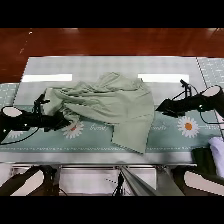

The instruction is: Fold the shirts.

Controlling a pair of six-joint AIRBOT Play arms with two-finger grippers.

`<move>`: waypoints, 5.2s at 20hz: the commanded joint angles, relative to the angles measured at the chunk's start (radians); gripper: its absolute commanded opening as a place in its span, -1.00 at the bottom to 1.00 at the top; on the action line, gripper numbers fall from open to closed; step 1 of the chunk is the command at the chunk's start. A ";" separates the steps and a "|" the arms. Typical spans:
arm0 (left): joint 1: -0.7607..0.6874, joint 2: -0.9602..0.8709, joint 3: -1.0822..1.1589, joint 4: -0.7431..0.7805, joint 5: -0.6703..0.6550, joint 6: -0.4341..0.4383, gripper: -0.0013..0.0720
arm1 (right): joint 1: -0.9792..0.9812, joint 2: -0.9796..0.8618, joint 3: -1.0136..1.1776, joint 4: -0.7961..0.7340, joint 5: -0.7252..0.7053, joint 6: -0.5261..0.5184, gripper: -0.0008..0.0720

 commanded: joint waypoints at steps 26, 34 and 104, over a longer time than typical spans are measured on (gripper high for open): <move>0.000 0.474 1.331 0.284 0.049 -0.186 -0.91 | -0.039 0.724 0.889 -0.296 -0.184 0.199 -0.87; -0.001 0.567 1.331 0.282 -0.282 -0.320 -0.91 | -0.039 0.728 1.115 -0.435 0.082 0.259 -0.87; -0.008 -0.611 0.979 0.343 -0.386 -0.135 0.42 | 0.106 -0.495 1.114 -0.912 0.623 0.261 0.05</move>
